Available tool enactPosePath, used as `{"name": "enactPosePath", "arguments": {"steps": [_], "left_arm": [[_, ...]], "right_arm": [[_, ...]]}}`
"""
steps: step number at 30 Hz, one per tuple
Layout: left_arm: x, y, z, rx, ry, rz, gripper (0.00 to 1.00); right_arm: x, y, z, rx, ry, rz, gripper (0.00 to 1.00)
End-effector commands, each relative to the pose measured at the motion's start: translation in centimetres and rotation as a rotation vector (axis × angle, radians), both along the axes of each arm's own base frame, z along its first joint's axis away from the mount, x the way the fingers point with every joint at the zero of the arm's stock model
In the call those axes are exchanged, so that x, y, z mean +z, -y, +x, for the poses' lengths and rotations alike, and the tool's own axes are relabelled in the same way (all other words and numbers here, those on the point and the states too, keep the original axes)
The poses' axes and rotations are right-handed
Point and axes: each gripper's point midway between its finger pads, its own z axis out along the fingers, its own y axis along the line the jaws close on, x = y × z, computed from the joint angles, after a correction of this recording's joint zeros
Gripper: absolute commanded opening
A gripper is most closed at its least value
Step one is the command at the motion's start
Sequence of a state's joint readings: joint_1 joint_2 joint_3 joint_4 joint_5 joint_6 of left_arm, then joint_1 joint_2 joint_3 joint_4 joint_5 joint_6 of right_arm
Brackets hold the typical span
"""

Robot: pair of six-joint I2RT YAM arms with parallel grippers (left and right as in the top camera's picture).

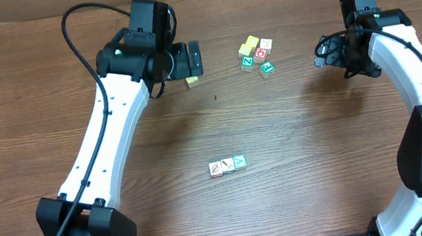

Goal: Flip 3 blocks

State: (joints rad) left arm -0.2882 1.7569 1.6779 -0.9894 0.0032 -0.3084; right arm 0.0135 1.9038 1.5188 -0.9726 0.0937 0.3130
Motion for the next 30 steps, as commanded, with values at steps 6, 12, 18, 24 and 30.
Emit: {"name": "enactPosePath", "arguments": {"steps": [6,12,18,24,30], "left_arm": [[-2.2,0.2,-3.9,-0.018,-0.199,-0.003,1.0],[-2.8,0.6,-6.5,-0.039,-0.313,-0.036,1.0],[-3.2,0.2,-9.1,-0.038,-0.42,-0.026,0.32],[-4.8,0.1,-10.9,0.005,-0.506,-0.026,0.04],[-6.9,0.4,-12.7,-0.013,-0.576,-0.012,0.04]], "right_arm": [[1.9,0.2,0.5,0.003,0.05,-0.011,1.0],[1.9,0.2,0.5,0.003,0.05,-0.011,1.0],[1.9,0.2,0.7,0.003,0.059,-0.011,1.0],[3.8,-0.3,5.0,0.009,0.25,0.018,1.0],[4.3,-0.7,5.8,0.018,0.286,0.038,1.0]]}}
